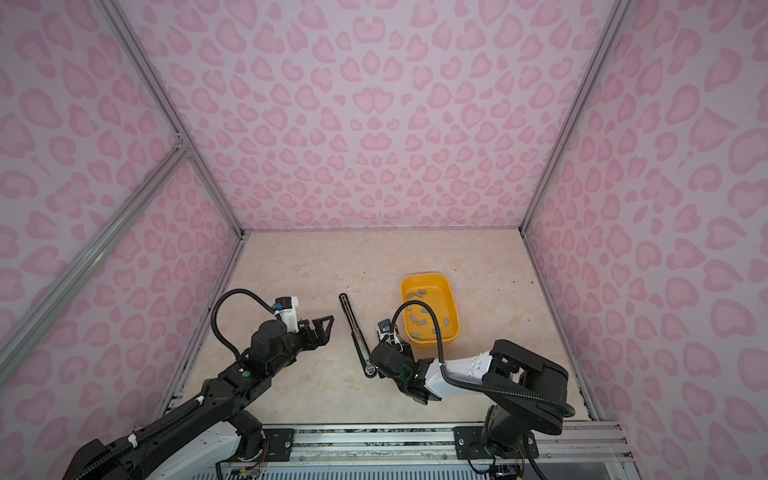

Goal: Load the staples into the stapler

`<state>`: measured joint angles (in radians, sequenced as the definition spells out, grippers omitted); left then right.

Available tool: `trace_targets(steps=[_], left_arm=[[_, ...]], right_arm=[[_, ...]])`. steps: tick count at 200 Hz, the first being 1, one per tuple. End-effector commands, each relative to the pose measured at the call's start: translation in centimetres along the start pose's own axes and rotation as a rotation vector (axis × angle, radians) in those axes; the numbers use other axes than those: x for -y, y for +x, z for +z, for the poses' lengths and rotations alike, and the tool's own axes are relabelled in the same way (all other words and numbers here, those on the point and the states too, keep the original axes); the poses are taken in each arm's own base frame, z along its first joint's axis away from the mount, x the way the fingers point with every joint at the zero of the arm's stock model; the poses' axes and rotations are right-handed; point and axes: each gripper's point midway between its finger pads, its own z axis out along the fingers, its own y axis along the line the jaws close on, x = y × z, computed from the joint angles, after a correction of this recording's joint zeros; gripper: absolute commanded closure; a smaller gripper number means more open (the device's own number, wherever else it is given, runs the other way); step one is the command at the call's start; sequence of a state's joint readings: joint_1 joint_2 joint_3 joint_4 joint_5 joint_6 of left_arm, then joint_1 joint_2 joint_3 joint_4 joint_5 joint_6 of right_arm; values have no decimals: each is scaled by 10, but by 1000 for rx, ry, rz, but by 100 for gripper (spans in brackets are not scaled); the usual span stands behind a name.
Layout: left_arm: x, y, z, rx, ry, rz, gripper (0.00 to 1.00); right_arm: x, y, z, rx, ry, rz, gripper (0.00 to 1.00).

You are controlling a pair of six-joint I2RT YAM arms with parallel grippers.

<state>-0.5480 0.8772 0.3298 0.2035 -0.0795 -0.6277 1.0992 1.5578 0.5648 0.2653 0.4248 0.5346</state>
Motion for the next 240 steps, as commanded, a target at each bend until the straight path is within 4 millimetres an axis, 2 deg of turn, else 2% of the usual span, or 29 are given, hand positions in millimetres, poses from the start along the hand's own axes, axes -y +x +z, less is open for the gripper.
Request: trace_targets(steps=[1, 131, 188, 240], left_arm=[[3, -8, -1, 26, 6, -1, 3], [3, -8, -1, 26, 7, -2, 3], [4, -8, -1, 28, 8, -2, 3], [4, -9, -2, 31, 7, -2, 3]], right_arm=[[0, -1, 0, 10, -2, 8, 97], [2, 9, -4, -8, -10, 36, 98], [3, 8, -7, -3, -3, 42, 80], [4, 2, -13, 16, -6, 48, 73]])
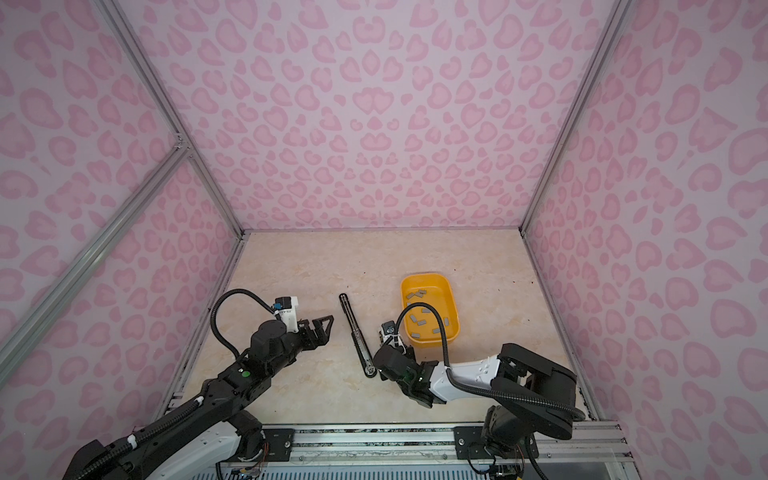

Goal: Load the staples into the stapler

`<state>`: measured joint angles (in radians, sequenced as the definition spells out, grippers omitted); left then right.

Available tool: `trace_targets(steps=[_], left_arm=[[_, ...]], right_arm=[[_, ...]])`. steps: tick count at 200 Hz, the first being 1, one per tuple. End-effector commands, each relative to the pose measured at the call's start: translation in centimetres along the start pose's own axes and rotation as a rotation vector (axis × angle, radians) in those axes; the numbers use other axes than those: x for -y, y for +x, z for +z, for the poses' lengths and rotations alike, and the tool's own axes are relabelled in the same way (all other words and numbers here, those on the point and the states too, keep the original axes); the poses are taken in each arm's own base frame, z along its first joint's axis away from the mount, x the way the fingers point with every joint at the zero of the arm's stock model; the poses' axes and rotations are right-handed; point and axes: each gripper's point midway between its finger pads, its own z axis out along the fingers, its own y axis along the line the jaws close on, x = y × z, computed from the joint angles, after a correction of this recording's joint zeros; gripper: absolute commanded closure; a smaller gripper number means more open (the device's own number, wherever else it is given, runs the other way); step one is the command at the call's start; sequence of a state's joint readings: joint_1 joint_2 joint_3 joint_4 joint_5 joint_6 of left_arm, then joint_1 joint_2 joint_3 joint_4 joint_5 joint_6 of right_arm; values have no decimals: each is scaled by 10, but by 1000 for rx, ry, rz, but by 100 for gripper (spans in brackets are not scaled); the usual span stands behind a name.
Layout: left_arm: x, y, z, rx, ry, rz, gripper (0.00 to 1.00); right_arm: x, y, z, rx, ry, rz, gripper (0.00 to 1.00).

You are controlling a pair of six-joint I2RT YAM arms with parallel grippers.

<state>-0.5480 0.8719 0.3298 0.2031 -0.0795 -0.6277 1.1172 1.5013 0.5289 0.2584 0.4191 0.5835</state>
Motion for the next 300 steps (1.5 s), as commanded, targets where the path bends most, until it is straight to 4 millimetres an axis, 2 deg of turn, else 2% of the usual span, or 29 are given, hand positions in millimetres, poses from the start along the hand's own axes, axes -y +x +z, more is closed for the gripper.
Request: trace_targets(steps=[1, 23, 49, 94, 139, 219, 255, 282, 300], left_arm=[[3, -8, -1, 27, 4, -2, 3], [3, -8, -1, 27, 4, -2, 3], [2, -8, -1, 25, 2, -1, 3], [3, -9, -2, 31, 3, 1, 3], [3, -10, -3, 34, 3, 1, 3], [4, -10, -3, 33, 8, -3, 3], [3, -10, -3, 35, 4, 0, 3], [2, -10, -3, 35, -2, 2, 3], [0, -9, -3, 37, -12, 11, 3]], right_arm=[[5, -1, -2, 11, 19, 4, 73], [7, -3, -2, 16, 30, 3, 74], [9, -4, 3, 0, 47, 6, 79], [10, -5, 13, -26, 49, 16, 81], [8, 4, 20, -59, 48, 11, 84], [18, 13, 12, -64, 60, 36, 86], [13, -4, 2, -37, 44, 27, 87], [10, -31, -20, 18, 23, 29, 82], [15, -47, -37, 42, 26, 39, 80]])
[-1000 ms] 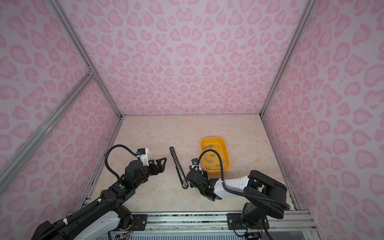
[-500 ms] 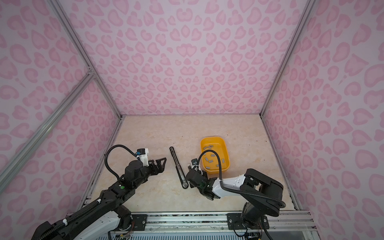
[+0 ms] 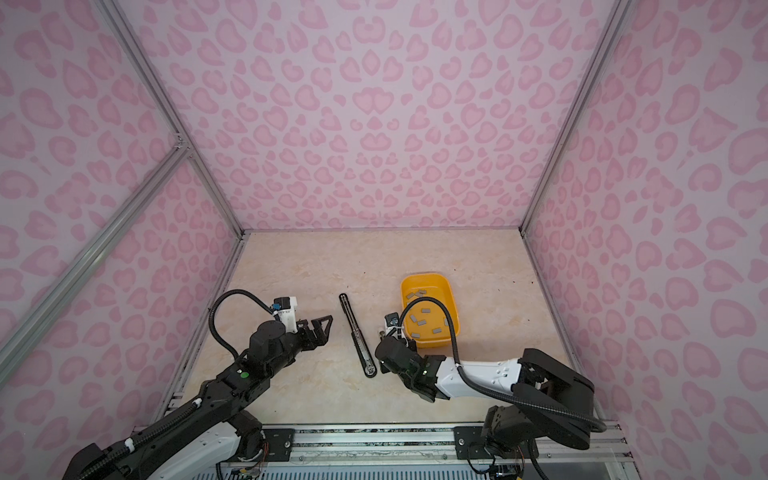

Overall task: Load the staples into the stapler
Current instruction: 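Release the strip and move the right gripper back over the yellow tray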

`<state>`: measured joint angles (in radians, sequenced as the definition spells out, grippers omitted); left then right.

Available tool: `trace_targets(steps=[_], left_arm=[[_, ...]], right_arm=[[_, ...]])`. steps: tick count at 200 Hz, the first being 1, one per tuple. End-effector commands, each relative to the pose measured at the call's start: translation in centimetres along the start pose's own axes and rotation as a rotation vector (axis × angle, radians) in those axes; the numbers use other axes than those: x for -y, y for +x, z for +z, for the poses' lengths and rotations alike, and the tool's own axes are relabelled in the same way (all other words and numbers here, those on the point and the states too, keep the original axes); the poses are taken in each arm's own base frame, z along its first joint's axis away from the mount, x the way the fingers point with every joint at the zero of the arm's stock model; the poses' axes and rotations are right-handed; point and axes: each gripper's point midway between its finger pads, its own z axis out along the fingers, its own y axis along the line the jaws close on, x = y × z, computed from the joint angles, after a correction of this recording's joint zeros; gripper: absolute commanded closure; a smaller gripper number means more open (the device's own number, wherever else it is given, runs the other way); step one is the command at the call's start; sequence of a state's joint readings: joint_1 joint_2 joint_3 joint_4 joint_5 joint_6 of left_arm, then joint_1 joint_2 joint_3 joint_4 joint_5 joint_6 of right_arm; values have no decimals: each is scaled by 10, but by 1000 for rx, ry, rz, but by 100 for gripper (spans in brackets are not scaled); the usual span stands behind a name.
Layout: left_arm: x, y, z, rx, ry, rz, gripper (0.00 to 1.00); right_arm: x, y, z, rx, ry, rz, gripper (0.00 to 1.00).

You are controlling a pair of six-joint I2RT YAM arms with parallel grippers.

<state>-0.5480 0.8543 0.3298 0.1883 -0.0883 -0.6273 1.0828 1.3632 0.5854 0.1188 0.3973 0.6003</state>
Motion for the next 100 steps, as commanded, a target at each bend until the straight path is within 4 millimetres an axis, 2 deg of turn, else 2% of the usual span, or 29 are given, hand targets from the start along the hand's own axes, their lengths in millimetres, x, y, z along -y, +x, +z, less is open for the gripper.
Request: trace_targets(steps=[1, 27, 55, 77, 100], left_arm=[[1, -8, -1, 30, -7, 12, 3], [-5, -11, -2, 55, -38, 39, 3], [-7, -12, -7, 57, -45, 66, 3], [-9, -16, -11, 79, -60, 87, 3], [-13, -19, -14, 99, -78, 98, 3]], right_arm=[[12, -13, -16, 11, 44, -25, 80], [22, -43, -44, 32, 56, -15, 77], [52, -77, -64, 31, 107, -38, 73], [77, -96, -62, -20, 103, 11, 73], [103, -114, -50, -42, 128, 64, 73]])
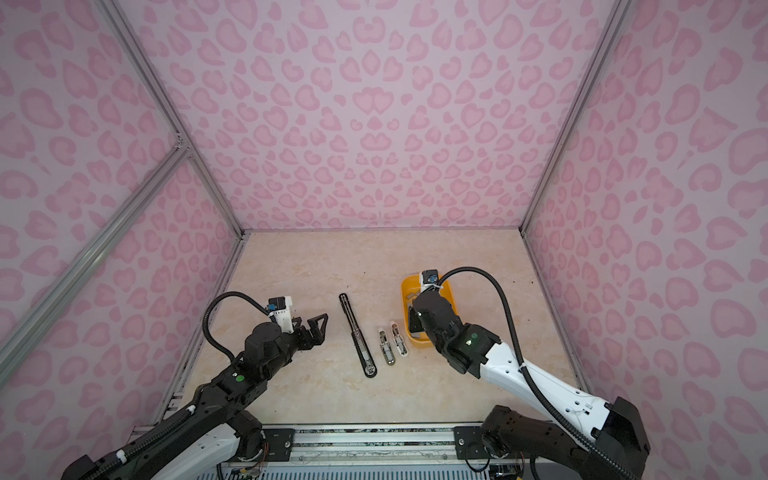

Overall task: Load the staples into the stapler
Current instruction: 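Release the strip and move the right gripper back over the yellow tray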

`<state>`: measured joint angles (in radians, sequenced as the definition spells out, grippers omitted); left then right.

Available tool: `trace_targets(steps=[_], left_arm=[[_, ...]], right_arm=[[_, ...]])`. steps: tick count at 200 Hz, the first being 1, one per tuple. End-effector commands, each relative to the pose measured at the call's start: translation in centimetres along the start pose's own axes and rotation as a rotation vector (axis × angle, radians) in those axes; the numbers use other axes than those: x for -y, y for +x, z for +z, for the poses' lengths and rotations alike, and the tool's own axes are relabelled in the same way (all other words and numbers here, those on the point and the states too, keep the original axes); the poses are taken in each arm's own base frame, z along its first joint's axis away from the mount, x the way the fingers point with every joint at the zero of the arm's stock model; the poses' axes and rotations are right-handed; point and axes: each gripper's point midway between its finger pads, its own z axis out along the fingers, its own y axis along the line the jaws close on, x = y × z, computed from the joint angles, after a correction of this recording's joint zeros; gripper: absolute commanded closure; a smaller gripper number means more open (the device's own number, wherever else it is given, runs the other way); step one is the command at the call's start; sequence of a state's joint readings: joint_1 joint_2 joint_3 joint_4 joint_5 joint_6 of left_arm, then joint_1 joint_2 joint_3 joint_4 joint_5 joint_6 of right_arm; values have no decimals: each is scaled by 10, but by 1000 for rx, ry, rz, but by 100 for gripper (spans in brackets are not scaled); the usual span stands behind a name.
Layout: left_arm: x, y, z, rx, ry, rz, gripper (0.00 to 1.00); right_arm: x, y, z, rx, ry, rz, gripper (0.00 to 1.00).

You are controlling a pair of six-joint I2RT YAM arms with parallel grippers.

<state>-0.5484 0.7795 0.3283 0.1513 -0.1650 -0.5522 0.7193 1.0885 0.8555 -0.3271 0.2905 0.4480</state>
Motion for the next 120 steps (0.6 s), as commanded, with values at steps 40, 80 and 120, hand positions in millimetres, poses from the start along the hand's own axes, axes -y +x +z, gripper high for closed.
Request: trace_targets(steps=[40, 80, 120], left_arm=[[-11, 2, 1, 4, -58, 31, 3], [-17, 16, 9, -40, -81, 9, 3], [-31, 24, 17, -75, -162, 33, 3]], right_arm=[[29, 6, 55, -223, 28, -3, 76], [42, 28, 94, -282, 32, 1, 73], [51, 48, 121, -368, 25, 42, 73]])
